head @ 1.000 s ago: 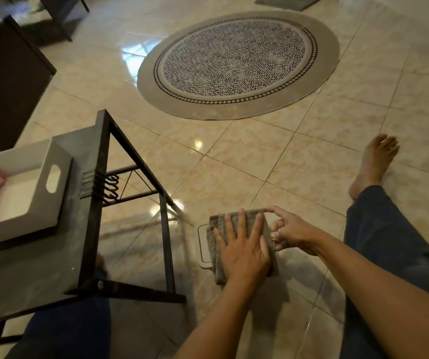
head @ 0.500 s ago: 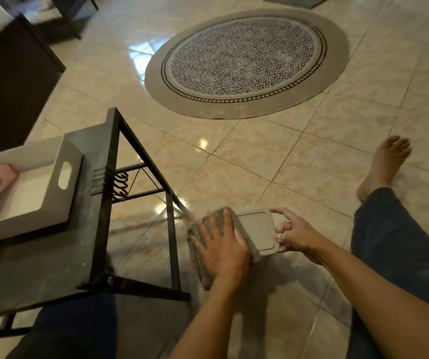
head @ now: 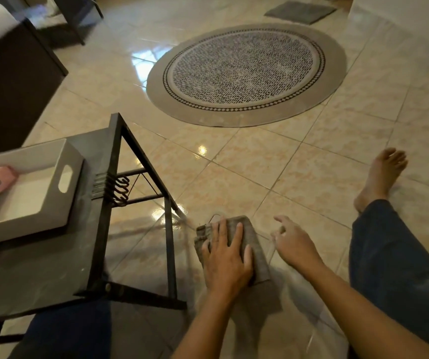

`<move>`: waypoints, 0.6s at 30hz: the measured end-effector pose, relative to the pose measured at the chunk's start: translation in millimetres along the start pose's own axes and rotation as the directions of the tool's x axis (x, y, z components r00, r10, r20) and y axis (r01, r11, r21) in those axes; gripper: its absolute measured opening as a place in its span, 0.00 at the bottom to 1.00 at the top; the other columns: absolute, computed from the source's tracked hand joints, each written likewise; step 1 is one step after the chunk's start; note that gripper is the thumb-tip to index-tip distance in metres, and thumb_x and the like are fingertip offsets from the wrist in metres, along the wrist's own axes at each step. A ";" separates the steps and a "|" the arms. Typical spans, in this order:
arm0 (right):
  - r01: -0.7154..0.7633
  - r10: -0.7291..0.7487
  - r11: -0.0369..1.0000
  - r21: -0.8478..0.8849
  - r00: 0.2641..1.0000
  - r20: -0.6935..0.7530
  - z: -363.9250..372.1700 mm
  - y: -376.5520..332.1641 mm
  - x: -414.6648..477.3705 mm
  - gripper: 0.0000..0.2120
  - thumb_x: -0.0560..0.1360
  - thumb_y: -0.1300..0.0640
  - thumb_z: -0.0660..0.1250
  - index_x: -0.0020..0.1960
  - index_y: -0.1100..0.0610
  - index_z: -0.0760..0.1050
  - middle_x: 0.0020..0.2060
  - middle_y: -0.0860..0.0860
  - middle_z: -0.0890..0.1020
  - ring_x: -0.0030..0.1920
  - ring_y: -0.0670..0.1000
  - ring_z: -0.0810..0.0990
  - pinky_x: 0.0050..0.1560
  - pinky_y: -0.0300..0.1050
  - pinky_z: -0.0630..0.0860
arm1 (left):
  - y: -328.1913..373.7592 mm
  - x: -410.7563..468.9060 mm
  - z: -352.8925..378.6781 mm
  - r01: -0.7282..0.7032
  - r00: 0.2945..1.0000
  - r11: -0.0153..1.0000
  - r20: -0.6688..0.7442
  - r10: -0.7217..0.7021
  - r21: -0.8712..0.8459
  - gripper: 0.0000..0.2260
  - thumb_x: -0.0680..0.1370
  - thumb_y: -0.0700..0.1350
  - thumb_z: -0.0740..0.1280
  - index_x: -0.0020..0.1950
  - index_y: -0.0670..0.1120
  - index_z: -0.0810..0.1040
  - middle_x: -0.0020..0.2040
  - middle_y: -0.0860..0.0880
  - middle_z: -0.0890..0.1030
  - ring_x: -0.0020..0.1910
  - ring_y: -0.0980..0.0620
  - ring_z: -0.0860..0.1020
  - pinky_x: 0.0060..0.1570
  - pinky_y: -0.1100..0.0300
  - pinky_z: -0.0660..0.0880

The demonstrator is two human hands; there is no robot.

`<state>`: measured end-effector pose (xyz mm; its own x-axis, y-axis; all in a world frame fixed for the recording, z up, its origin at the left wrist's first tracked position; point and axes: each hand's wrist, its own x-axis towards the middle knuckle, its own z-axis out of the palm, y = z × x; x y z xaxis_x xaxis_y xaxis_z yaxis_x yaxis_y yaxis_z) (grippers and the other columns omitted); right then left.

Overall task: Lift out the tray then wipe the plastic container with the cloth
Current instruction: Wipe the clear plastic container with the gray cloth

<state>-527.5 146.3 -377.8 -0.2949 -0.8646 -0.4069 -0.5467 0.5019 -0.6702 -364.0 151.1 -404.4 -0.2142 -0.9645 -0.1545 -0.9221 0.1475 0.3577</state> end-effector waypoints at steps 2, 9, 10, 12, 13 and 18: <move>0.127 -0.110 0.987 -0.097 0.981 0.162 -11.0 -19.8 27.0 0.19 0.80 0.58 0.58 0.70 0.49 0.71 0.60 0.55 0.79 0.54 0.54 0.77 0.51 0.47 0.73 | -9.2 -1.8 0.8 -0.040 0.999 0.998 -0.002 0.040 0.049 0.30 0.80 0.62 0.52 0.80 0.58 0.47 0.81 0.47 0.42 0.79 0.47 0.39 0.75 0.41 0.45; 0.022 -0.016 1.000 0.001 0.713 0.701 -16.0 -30.6 49.8 0.30 0.74 0.71 0.61 0.73 0.51 0.68 0.44 0.54 0.76 0.43 0.51 0.80 0.42 0.46 0.81 | -15.5 -0.4 -4.7 0.051 0.996 0.993 -0.073 -0.043 0.109 0.31 0.80 0.63 0.50 0.80 0.57 0.43 0.81 0.47 0.39 0.79 0.46 0.38 0.67 0.49 0.22; -0.002 -0.016 1.000 0.024 0.688 0.725 -14.3 -24.5 45.7 0.31 0.75 0.71 0.63 0.74 0.50 0.66 0.45 0.55 0.76 0.44 0.51 0.81 0.43 0.46 0.82 | -13.6 0.1 -4.0 0.074 0.993 0.990 -0.101 -0.062 0.123 0.31 0.80 0.63 0.49 0.80 0.56 0.42 0.80 0.47 0.38 0.79 0.45 0.37 0.64 0.52 0.18; -0.014 -0.049 0.997 0.081 0.693 0.719 -8.7 -15.3 33.5 0.32 0.75 0.71 0.63 0.75 0.49 0.65 0.46 0.56 0.76 0.43 0.52 0.82 0.42 0.48 0.83 | -5.5 4.8 -4.6 0.103 0.987 0.982 -0.135 -0.082 0.157 0.31 0.81 0.62 0.48 0.80 0.56 0.41 0.80 0.47 0.36 0.77 0.46 0.34 0.58 0.53 0.13; -0.016 -0.069 0.993 0.115 0.715 0.695 -4.9 -11.8 28.7 0.32 0.74 0.71 0.63 0.74 0.49 0.65 0.47 0.58 0.76 0.43 0.54 0.83 0.42 0.49 0.83 | -1.6 7.5 -5.2 0.107 0.988 0.979 -0.132 -0.085 0.172 0.30 0.81 0.61 0.48 0.80 0.55 0.40 0.80 0.47 0.36 0.76 0.46 0.32 0.56 0.53 0.12; -0.043 -0.101 0.967 0.251 0.840 0.533 9.2 -3.6 9.3 0.29 0.72 0.71 0.61 0.67 0.47 0.71 0.52 0.62 0.77 0.49 0.63 0.83 0.43 0.62 0.84 | 14.1 -2.5 1.7 0.176 0.975 0.979 -0.158 -0.158 0.103 0.30 0.80 0.60 0.51 0.80 0.54 0.46 0.81 0.42 0.46 0.78 0.43 0.40 0.66 0.48 0.20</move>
<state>-521.1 136.7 -384.9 0.2253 -0.7639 -0.6047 -0.3192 0.5286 -0.7866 -377.1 155.9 -400.5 -0.0116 -0.9981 -0.0612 -0.9735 -0.0027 0.2285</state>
